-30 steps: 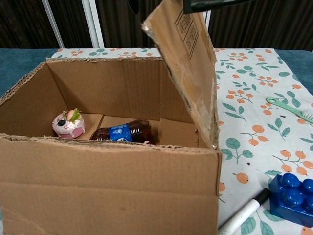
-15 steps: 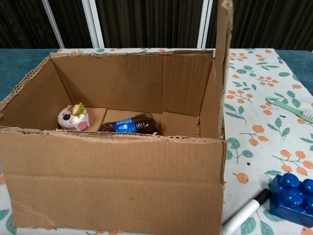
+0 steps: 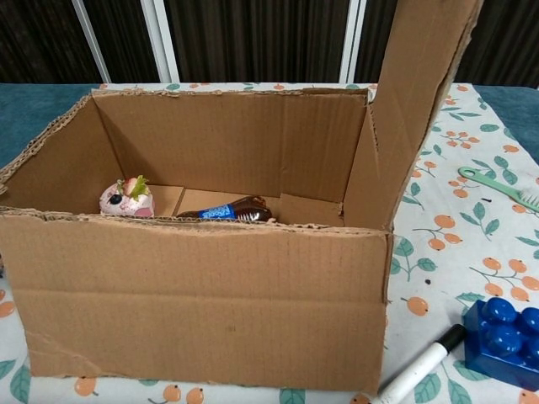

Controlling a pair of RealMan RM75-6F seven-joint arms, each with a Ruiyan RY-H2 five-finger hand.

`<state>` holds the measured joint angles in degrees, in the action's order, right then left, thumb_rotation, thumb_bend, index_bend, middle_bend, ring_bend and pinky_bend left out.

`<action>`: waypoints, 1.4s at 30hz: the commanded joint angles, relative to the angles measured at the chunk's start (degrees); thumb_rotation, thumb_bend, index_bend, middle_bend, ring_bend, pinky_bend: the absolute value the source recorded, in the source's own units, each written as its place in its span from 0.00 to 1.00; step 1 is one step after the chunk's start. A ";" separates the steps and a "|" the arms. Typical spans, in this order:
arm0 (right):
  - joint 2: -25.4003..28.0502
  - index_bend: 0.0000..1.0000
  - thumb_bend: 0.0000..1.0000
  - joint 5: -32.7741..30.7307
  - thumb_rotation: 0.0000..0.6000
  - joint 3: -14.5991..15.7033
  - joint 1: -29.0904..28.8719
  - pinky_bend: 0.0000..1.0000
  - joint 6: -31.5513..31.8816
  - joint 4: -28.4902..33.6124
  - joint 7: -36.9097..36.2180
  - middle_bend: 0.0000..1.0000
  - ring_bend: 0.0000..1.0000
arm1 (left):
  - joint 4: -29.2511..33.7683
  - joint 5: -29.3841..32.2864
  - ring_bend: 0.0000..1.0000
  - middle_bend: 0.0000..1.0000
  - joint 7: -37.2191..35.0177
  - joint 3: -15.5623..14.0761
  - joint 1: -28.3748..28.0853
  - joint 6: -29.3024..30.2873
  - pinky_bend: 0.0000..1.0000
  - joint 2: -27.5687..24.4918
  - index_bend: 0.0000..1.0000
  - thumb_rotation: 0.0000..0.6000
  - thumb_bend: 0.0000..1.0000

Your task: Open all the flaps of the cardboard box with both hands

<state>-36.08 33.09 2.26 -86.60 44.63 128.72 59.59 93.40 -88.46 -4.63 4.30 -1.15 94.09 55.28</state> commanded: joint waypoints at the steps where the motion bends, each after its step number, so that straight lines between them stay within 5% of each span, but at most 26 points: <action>1: 0.62 0.18 0.46 0.13 1.00 0.95 0.42 0.23 0.63 -0.56 1.65 0.21 0.41 | 0.02 -0.01 0.00 0.15 0.07 -0.02 0.00 -0.02 0.00 0.00 0.14 1.00 0.55; 11: 2.70 0.15 0.44 -3.82 1.00 4.65 1.14 0.23 1.05 0.02 7.03 0.20 0.41 | 0.09 -0.19 0.00 0.15 0.25 -0.05 0.13 0.22 0.00 -0.02 0.14 1.00 0.55; 18: -0.02 0.15 0.36 -0.91 1.00 5.44 6.75 0.23 3.85 -1.41 3.59 0.20 0.41 | -0.09 -0.76 0.00 0.15 0.03 -0.15 0.07 0.35 0.00 -0.14 0.14 1.00 0.55; 30: -3.88 0.06 0.23 14.93 1.00 1.00 29.97 0.23 25.39 -4.93 -23.57 0.15 0.30 | -0.91 -0.70 0.00 0.15 2.87 -0.47 -0.47 -1.02 0.00 -0.16 0.14 1.00 0.55; 37: -4.90 0.06 0.21 29.78 1.00 3.45 48.90 0.23 40.63 -9.47 -43.49 0.13 0.27 | -0.56 -1.08 0.00 0.14 4.05 -0.71 -0.56 -1.13 0.00 0.10 0.14 1.00 0.55; 42: -8.21 0.05 0.21 40.55 1.00 6.57 60.09 0.23 49.70 -15.65 -51.28 0.12 0.26 | -0.49 -1.02 0.00 0.14 4.71 -0.76 -0.54 -1.14 0.00 0.40 0.14 1.00 0.53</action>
<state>-41.82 67.05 6.47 -33.09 88.60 117.59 12.87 92.91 -89.48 0.07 3.55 -1.70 92.95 55.66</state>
